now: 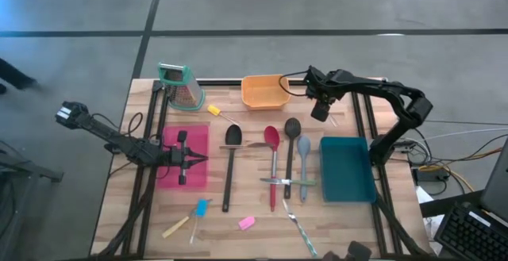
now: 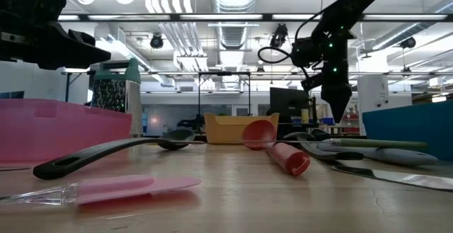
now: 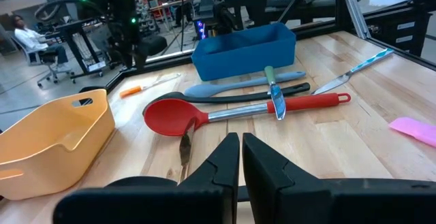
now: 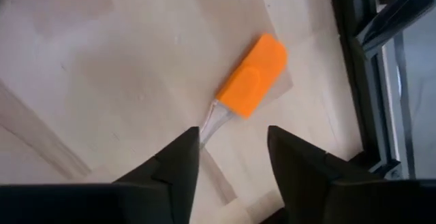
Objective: Pick & Place Kitchen Items
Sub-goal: Put the orange spatula into the yellow bin
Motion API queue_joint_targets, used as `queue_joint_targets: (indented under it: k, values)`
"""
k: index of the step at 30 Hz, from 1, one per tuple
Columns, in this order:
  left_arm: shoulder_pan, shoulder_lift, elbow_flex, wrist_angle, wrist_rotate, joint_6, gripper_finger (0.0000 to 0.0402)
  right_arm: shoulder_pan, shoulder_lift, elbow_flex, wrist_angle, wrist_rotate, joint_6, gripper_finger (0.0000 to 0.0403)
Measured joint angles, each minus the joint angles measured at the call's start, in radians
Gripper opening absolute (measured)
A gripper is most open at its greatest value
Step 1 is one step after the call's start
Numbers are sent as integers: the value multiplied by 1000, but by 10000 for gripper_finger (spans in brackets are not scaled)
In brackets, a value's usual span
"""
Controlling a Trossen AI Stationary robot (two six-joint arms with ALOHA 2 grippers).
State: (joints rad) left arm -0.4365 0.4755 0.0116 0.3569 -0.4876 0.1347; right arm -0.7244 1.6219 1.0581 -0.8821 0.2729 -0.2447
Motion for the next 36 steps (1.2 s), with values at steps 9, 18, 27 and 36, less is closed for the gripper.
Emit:
queue_joint_targets:
  k: [9, 18, 27, 36]
  values:
    - [0, 0, 0, 0, 0, 0, 23, -28, 4, -6, 7, -45, 2, 200]
    - [0, 0, 0, 0, 0, 0, 23, -51, 47, -2, 85, -67, -15, 186]
    - [0, 0, 0, 0, 0, 0, 23, -127, 81, 18, 84, -66, -10, 168]
    - [0, 0, 0, 0, 0, 0, 23, -136, 107, 18, 95, -72, 2, 177]
